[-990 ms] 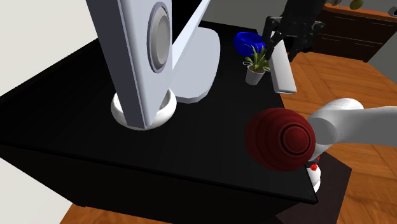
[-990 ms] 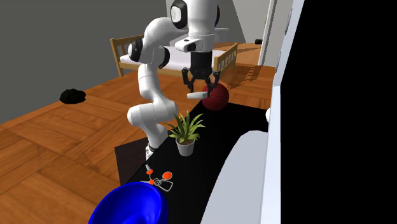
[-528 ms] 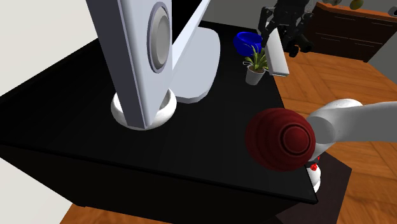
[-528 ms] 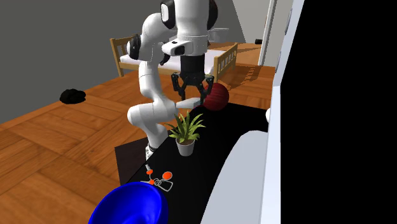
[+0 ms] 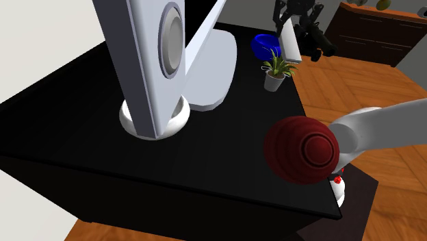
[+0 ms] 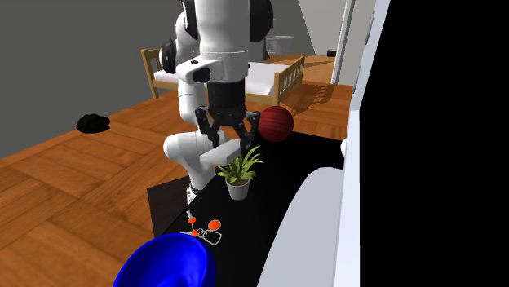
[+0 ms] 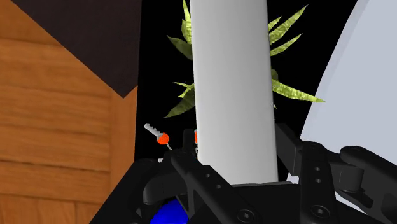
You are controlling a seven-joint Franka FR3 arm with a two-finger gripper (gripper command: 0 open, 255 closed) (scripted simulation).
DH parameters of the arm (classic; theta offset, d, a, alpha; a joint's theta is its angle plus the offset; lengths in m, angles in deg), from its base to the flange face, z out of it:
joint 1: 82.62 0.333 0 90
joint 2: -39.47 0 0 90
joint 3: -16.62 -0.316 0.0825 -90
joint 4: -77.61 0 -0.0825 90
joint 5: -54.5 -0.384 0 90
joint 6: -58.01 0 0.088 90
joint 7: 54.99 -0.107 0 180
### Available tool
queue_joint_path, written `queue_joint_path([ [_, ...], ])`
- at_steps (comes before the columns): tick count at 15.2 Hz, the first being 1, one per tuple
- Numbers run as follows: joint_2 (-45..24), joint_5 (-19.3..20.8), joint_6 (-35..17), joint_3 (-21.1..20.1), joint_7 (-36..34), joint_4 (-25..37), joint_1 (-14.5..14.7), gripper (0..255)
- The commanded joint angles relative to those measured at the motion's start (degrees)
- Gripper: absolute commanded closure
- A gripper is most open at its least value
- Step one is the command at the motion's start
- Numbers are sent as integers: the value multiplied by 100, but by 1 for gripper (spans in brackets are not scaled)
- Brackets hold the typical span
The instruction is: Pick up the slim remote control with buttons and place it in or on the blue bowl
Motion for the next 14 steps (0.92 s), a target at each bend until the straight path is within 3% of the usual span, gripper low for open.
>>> queue_joint_path([
  [1,-317,128,-106,125,183,203,-83,255],
  [14,-2632,622,-346,730,1132,2252,-516,255],
])
